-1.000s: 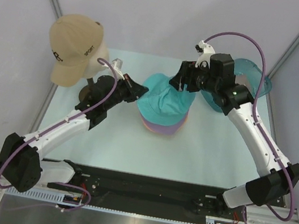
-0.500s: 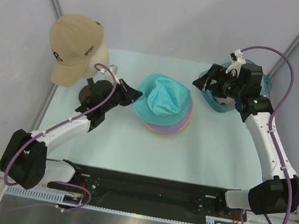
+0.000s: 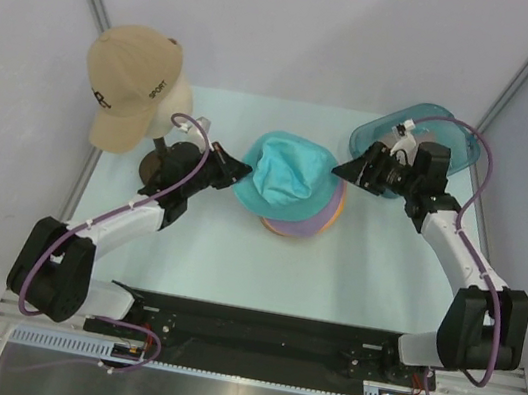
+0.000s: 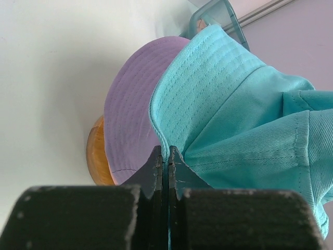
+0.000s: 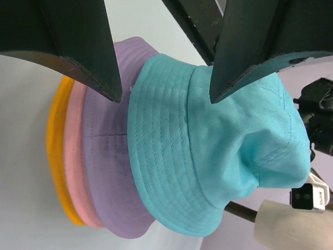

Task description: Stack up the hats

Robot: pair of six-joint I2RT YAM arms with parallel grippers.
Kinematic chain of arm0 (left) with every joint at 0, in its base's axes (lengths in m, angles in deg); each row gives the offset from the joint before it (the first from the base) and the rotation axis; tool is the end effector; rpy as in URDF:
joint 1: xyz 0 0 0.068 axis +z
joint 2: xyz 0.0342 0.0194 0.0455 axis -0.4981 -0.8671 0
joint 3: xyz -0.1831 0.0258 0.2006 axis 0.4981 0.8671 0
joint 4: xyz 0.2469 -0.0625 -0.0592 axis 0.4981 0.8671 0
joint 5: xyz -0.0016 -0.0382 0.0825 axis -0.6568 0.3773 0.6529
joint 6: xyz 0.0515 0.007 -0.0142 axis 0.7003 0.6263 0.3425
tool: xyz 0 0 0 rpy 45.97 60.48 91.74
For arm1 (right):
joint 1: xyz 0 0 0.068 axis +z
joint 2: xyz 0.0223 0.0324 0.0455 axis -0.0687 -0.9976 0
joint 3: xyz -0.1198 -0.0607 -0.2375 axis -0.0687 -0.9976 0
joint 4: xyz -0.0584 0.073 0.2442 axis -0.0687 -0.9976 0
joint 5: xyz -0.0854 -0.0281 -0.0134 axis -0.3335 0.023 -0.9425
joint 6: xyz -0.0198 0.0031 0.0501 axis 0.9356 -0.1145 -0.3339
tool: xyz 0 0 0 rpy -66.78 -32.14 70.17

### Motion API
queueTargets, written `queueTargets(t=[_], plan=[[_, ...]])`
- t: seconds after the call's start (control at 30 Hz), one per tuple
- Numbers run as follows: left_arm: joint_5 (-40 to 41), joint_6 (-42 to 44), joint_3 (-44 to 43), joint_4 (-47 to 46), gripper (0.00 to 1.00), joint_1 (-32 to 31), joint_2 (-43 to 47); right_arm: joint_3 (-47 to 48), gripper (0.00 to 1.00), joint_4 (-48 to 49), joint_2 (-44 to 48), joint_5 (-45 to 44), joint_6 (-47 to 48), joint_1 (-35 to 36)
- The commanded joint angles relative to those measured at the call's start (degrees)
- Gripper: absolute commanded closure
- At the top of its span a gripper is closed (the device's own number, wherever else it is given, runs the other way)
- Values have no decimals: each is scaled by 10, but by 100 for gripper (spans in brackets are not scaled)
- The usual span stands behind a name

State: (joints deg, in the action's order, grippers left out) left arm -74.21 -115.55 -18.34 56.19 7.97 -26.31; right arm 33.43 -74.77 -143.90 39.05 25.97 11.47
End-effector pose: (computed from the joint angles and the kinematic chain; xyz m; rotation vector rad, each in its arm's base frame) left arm 0.2711 -0.1165 0.2488 -0.2882 1.9309 -1.0063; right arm 0.3096 0.0649 0.3051 -0.1154 2.0600 1.1278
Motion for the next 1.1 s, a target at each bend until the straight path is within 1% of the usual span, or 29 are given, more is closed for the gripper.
queueTargets(t=[0.0,0.37,0.47,0.6,0.67,0.77,0.8,0.87,0.9,0.97,1.0,1.07], plan=[[-5,24,9,-2,100,8,-6,-15,28,127,-19,78,-32,-9],[-13,30,-2,-4,100,9,-9,-7,28,149,-65,134,-29,-5],[-17,30,-7,-6,100,10,-13,-8,35,153,-70,151,-36,-3],[-28,32,-9,-19,100,10,-16,-9,49,141,-78,161,-24,-2],[-30,32,-11,-23,100,9,-17,-13,52,137,-82,159,-18,-2],[-33,33,-14,-23,100,9,-19,-15,62,140,-90,158,-16,-2],[-35,35,-15,-24,100,9,-21,-13,68,142,-96,157,-16,-3],[-37,36,-15,-22,100,9,-21,-14,66,142,-98,156,-13,-3],[-37,36,-17,-21,100,9,-22,-14,56,140,-101,155,-12,-3],[-37,39,-18,-19,100,10,-21,-14,48,139,-105,154,-6,-4],[-37,39,-19,-17,100,10,-21,-14,42,135,-106,153,-3,-3],[-37,40,-18,-15,100,11,-19,-16,39,130,-110,157,3,-4]])
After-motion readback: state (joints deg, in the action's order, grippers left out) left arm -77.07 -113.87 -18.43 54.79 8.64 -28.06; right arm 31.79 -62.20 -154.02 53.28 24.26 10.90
